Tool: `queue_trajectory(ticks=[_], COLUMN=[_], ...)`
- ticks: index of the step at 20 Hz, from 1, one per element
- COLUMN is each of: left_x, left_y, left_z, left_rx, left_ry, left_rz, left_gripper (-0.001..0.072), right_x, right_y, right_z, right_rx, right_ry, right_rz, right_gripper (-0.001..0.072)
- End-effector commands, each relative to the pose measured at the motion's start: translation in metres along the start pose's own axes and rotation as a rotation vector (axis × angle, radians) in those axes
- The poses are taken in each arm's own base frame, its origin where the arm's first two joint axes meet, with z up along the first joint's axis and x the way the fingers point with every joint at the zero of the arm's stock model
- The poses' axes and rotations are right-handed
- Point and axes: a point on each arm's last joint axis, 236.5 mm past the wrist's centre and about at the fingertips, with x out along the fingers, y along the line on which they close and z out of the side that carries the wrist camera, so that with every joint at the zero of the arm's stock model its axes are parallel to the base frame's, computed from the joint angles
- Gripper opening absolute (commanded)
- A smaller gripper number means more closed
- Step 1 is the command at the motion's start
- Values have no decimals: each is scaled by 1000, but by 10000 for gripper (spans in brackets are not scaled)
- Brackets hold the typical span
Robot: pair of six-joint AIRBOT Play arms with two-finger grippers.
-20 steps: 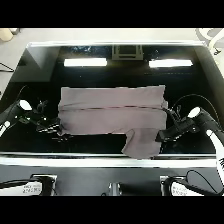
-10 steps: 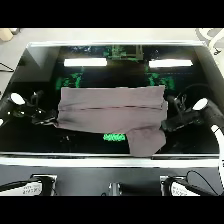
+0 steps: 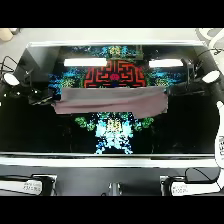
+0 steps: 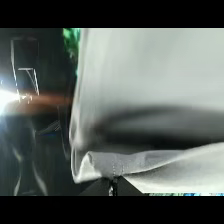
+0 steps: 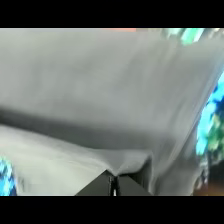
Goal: Fold the shirts.
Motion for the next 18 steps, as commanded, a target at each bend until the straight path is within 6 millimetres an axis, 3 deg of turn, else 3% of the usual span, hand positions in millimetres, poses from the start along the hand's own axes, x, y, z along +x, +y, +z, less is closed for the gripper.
queue_trajectory(ticks=[1,4,9,10,11,12,13,14,16,18], left_x=[11,29,68,71,69,64,57,48,28,8], left_y=[-16,-29,-20,-23,-26,-26,-25,-26,-31,-44], left_z=[44,72,73,72,72,72,72,72,66,65], left_rx=[-52,-91,-170,-181,-187,-189,-177,-153,-118,-86], left_ry=[-43,-78,-38,-28,-25,-27,-25,-19,2,-22], left_rz=[-77,-153,-164,-184,-198,-205,-207,-210,-218,-226], left_gripper=[22,22,27,82,293,580,670,666,664,664], right_x=[20,51,97,99,97,91,80,67,44,40], right_y=[-26,-34,-25,-24,-23,-27,-33,-46,-75,-76], right_z=[42,38,34,32,31,29,23,12,-22,-53], right_rx=[56,75,39,34,24,-17,-80,-127,-107,-1], right_ry=[-131,-130,-124,-114,-109,-96,-66,-16,115,209], right_rz=[-34,-35,-44,-43,-40,-43,-56,-90,-147,-82], right_gripper=[17,18,20,63,272,536,643,706,715,717])
